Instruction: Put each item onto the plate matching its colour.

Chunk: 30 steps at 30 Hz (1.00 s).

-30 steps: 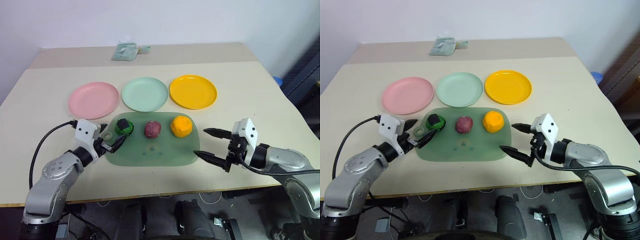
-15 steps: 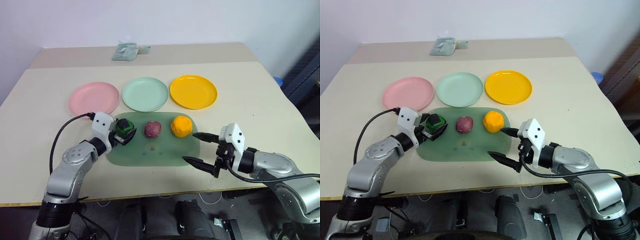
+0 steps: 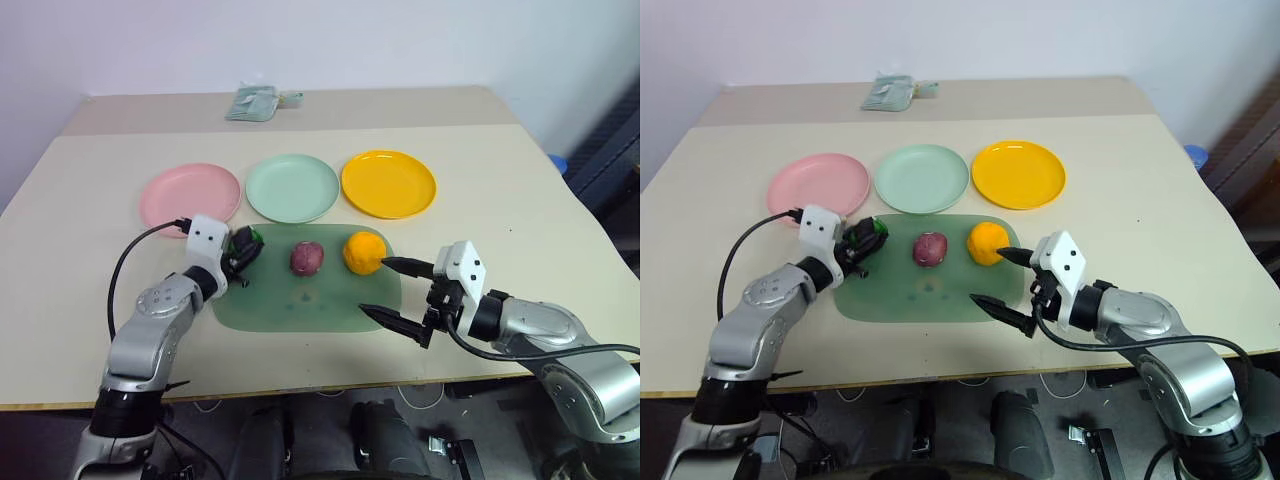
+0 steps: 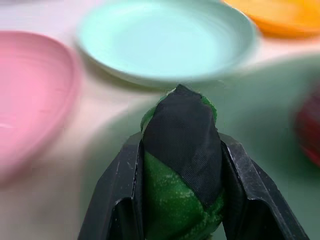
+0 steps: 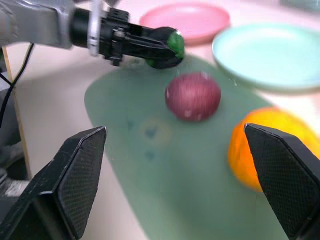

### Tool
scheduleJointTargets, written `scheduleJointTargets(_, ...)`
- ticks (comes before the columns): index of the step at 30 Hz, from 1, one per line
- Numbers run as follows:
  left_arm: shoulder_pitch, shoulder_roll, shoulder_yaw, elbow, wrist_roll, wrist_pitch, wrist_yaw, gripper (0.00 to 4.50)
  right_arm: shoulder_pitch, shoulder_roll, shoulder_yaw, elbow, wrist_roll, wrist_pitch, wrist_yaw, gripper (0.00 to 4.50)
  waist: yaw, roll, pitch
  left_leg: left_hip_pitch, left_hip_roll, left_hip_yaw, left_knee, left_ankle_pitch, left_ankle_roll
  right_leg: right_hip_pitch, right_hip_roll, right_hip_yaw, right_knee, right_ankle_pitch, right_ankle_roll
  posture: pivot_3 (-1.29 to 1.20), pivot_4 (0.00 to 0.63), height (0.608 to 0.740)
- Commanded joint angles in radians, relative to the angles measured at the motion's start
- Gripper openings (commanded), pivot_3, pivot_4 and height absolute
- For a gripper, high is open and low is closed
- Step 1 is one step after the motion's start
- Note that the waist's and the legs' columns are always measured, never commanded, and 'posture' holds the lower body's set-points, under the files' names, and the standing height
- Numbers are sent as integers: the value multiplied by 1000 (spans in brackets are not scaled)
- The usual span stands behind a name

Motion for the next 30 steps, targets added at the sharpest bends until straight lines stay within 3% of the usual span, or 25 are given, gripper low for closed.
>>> scheduleJointTargets(1,-146,-64,3,66,36,-8,83,1226,-36,18,9,0,-10,-23,-12,4500,12,0,0,0,0,0,0,0,0,0,0,0,0,0,0,0,150,740)
scheduleJointTargets(8,-506,-178,-73,539,162,-86,150,1226,-76,49,36,30,-35,-39,-25,4500,14,-1,0,-2,-4,0,2,0,0,0,1,-1,-1,2,4,0,150,740)
scheduleJointTargets(12,-639,-216,-49,785,163,-160,139,1226,-70,59,35,26,-46,-47,-40,4500,10,-1,0,-3,-4,0,2,0,1,0,1,-1,-2,4,7,0,150,740)
scheduleJointTargets(17,-700,-229,-32,902,154,-204,112,3664,-43,60,23,1,-48,-45,-65,4500,12,-1,1,-4,-3,0,1,0,1,0,1,-1,-3,4,7,0,150,740)
scheduleJointTargets(19,-701,-225,-25,893,156,-214,109,4432,-31,59,16,-10,-47,-43,-77,4500,13,-1,1,-4,-3,0,1,0,1,0,1,-1,-4,4,8,0,150,740)
scheduleJointTargets(25,-608,-190,50,658,75,-214,56,4432,-16,52,5,-24,-44,-42,-98,4500,10,-1,1,-4,-2,0,1,0,1,0,0,-1,-4,4,8,0,150,740)
scheduleJointTargets(30,-331,-35,38,269,-1,-103,-135,4432,-13,39,-11,-9,-45,-45,-88,4500,-6,-1,0,-2,-1,0,0,0,0,0,0,0,-2,4,8,0,150,740)
